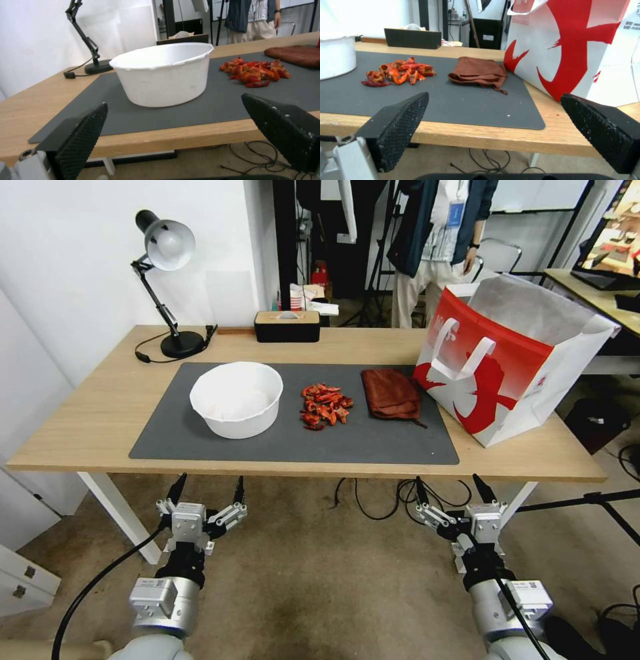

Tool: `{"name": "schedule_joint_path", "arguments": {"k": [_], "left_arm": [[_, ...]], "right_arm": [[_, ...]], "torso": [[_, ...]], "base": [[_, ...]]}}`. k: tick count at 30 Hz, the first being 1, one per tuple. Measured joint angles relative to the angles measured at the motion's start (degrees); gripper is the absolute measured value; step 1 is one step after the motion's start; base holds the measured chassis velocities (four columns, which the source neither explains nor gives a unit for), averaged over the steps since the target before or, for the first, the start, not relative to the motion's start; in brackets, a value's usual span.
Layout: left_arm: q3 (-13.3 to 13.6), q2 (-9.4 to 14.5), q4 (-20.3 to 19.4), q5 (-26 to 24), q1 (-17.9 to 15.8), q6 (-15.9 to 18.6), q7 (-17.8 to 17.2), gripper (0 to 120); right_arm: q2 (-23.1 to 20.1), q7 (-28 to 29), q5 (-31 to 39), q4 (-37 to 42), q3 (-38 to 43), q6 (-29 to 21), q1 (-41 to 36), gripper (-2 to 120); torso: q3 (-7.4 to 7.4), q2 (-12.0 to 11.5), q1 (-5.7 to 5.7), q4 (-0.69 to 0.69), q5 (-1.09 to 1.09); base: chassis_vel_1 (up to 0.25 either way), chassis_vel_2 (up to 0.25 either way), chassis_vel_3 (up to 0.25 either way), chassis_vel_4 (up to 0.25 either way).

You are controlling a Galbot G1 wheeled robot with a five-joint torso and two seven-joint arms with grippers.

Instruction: Sweep shrimp from table into container with towel, then put container into takeout bag.

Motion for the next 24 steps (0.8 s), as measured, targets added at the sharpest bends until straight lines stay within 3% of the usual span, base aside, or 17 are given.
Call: {"name": "schedule_joint_path", "arguments": {"k": [7,18,23,24], "left_arm": [[-0.3,1.1,-0.4,-2.2,-0.6,1.4,-0.1,100],[-3.8,10.6,-5.5,-21.1,-6.3,14.3,-2.6,100],[-4.5,12.6,-6.6,-24.9,-7.5,16.9,-3.1,100],[-5.1,14.1,-7.4,-28.0,-8.4,19.0,-3.4,100]], "right_arm": [[-0.6,-2.2,1.6,1.0,0.2,-1.7,-0.1,100],[-6.2,-21.5,15.4,10.5,2.6,-16.8,-1.3,100],[-7.3,-25.1,18.2,11.5,3.0,-19.4,-1.5,100],[-8.0,-27.1,20.6,11.8,3.2,-18.9,-0.8,100]], "torso": [[0.0,0.0,0.0,0.0,0.0],[0.0,0.0,0.0,0.0,-0.01],[0.0,0.0,0.0,-0.01,-0.01],[0.0,0.0,0.0,0.0,0.0]], "base": [[0.0,0.0,0.0,0.0],[0.0,0.0,0.0,0.0],[0.0,0.0,0.0,0.0],[0.0,0.0,0.0,0.0]]}}
